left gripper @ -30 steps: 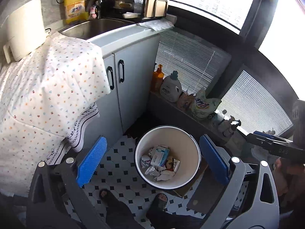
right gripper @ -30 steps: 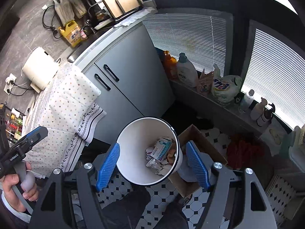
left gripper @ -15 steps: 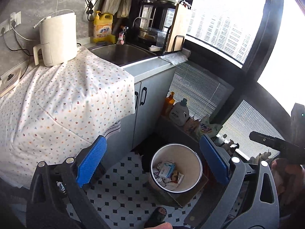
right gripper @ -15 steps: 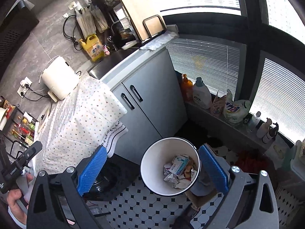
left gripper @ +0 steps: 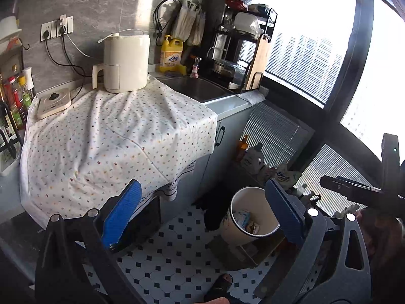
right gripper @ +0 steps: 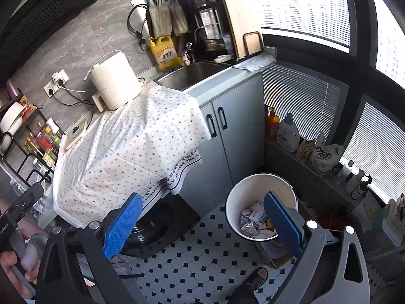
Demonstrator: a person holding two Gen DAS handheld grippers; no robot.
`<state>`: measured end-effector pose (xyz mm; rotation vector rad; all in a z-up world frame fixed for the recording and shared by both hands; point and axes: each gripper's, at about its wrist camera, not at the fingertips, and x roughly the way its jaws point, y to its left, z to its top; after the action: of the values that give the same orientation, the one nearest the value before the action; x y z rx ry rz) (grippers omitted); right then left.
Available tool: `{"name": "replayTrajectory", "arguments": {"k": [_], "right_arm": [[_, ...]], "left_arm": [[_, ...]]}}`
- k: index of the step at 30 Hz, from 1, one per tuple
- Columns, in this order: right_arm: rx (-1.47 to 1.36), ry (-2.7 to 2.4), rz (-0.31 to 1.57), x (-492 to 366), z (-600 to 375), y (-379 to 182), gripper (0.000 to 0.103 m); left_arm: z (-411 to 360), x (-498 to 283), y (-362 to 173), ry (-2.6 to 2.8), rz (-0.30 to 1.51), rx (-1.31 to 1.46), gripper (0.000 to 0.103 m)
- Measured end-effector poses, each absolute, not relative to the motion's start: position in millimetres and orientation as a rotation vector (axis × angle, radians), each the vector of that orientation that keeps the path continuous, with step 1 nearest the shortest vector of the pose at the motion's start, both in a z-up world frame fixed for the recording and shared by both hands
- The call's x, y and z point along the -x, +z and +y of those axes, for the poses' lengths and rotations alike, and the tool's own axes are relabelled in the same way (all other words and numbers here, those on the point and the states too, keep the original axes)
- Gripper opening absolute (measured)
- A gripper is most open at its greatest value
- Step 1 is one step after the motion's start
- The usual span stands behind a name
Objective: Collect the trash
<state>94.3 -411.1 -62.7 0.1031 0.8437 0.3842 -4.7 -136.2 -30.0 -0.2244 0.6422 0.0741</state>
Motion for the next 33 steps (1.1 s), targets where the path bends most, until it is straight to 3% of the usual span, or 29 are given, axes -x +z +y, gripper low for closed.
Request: {"name": "replayTrajectory", "arguments": {"k": [16, 33], "right_arm": [[-0.096, 0.450, 0.759, 6, -346, -28, 0.094], [-0.063, 0.471, 0.749, 24, -337, -22, 0.094]], "left_arm": [[-80, 125, -5, 0.140, 0.546, 0.219, 0.097], [-75, 144, 0, 0.172, 0.517, 0.229, 0.097]]}}
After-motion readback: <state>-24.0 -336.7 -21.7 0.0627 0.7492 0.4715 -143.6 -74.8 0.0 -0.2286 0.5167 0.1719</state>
